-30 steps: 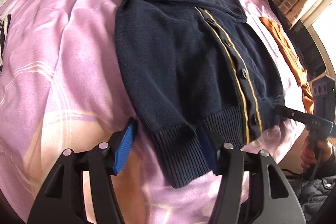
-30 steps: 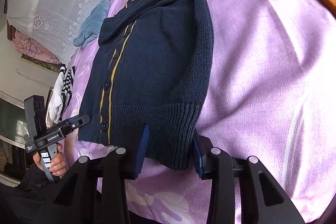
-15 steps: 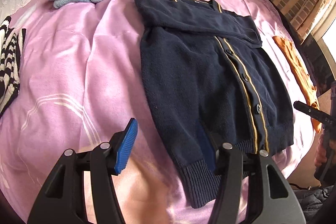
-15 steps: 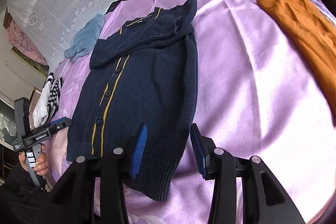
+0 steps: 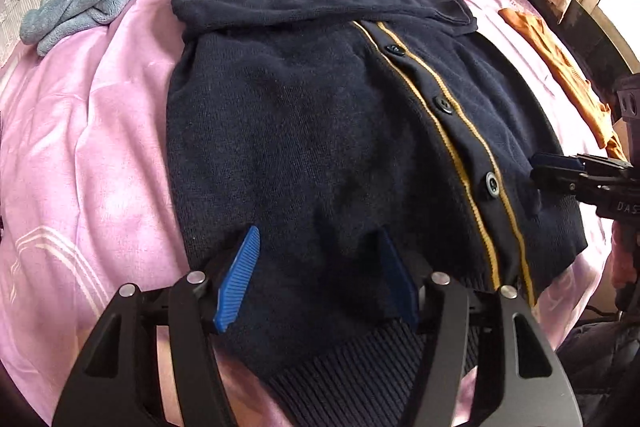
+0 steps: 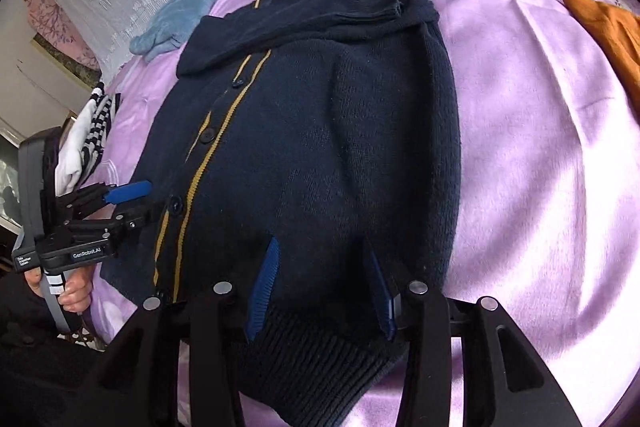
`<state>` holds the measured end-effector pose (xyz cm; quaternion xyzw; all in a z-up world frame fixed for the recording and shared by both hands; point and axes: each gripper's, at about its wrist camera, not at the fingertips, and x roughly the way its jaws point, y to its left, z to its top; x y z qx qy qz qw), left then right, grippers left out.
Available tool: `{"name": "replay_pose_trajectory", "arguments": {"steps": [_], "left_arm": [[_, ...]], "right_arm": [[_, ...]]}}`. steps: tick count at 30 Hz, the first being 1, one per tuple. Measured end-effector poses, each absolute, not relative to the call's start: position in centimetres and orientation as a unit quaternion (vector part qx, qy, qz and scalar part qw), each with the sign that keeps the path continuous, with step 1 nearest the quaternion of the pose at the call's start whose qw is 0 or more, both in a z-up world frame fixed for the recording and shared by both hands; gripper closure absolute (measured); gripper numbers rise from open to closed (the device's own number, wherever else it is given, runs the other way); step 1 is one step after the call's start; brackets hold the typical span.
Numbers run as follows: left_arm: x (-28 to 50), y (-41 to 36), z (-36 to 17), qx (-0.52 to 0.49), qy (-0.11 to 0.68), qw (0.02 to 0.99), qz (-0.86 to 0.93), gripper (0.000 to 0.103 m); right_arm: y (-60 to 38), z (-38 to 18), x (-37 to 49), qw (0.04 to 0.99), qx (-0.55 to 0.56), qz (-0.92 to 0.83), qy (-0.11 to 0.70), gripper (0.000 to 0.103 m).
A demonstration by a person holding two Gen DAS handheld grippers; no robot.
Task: Fold small clothes
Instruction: 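Close the left tool on the ribbed hem while the right tool grips it too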
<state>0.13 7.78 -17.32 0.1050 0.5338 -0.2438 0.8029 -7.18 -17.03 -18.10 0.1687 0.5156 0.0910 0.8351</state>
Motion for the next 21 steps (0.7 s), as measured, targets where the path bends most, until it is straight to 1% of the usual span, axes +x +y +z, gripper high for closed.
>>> {"name": "replay_pose_trajectory", "arguments": {"steps": [4, 9, 11, 13, 16, 18, 20, 21], "left_arm": [[-0.7, 9.2, -16.9, 0.097, 0.54, 0.8, -0.243, 0.041], [-2.2, 10.3, -15.5, 0.108, 0.534, 0.804, -0.238, 0.042], [-2.7, 11.0, -14.5, 0.108, 0.526, 0.811, -0.235, 0.033], [-2.9, 11.6, -13.9, 0.107, 0.516, 0.818, -0.228, 0.03], [-2.0, 12.9, -14.2, 0.076, 0.529, 0.817, -0.214, 0.03], [-1.3, 13.7, -14.8, 0.043, 0.54, 0.815, -0.207, 0.031], [-0.3, 13.8, -15.2, 0.017, 0.548, 0.811, -0.205, 0.037], [0.0, 13.7, -15.3, 0.011, 0.548, 0.811, -0.206, 0.037]], "right_arm": [[-18.0, -17.9, -9.5, 0.83, 0.175, 0.088, 0.522, 0.059], [-17.2, -16.5, -11.3, 0.838, 0.148, 0.064, 0.521, 0.059], [-16.8, -15.1, -11.7, 0.851, 0.149, 0.064, 0.5, 0.058], [-16.0, -14.3, -11.5, 0.856, 0.15, 0.073, 0.489, 0.057], [-14.4, -14.8, -10.5, 0.854, 0.142, 0.084, 0.493, 0.056], [-13.6, -16.2, -10.0, 0.841, 0.139, 0.081, 0.517, 0.05], [-13.4, -17.6, -10.4, 0.83, 0.14, 0.074, 0.535, 0.05], [-13.3, -17.5, -10.8, 0.834, 0.14, 0.075, 0.529, 0.05]]}}
